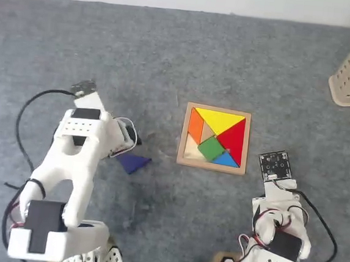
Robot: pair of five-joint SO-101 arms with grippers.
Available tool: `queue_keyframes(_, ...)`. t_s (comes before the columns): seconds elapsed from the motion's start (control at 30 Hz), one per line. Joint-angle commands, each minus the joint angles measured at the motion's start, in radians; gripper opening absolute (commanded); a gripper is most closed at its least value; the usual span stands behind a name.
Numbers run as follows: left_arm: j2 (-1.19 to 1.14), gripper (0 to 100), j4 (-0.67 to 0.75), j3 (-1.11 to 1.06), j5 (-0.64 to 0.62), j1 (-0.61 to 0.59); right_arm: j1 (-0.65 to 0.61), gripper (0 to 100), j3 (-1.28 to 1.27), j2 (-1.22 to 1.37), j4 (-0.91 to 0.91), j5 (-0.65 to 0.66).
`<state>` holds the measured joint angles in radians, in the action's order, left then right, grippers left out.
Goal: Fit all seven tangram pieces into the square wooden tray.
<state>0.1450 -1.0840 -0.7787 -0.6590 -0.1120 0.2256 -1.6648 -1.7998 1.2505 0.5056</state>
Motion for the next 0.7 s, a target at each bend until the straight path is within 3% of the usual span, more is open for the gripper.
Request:
queue_keyframes(0.0, 0.026, 31, 0.078, -0.021, -0.109, 0.009, 0.013, 0.8, -0.018, -0.015, 0.01, 0.008)
queue_keyframes(0.3, 0.026, 31, 0.097, -0.124, -0.121, 0.183, 0.013, 0.8, -0.018, -0.015, 0.01, 0.008)
queue_keyframes(0.57, 0.025, 30, 0.092, -0.131, -0.121, 0.187, 0.013, 0.8, -0.018, -0.015, 0.01, 0.008)
queue_keyframes(0.67, 0.025, 26, 0.094, -0.14, -0.121, 0.184, 0.013, 0.8, -0.018, -0.015, 0.01, 0.008)
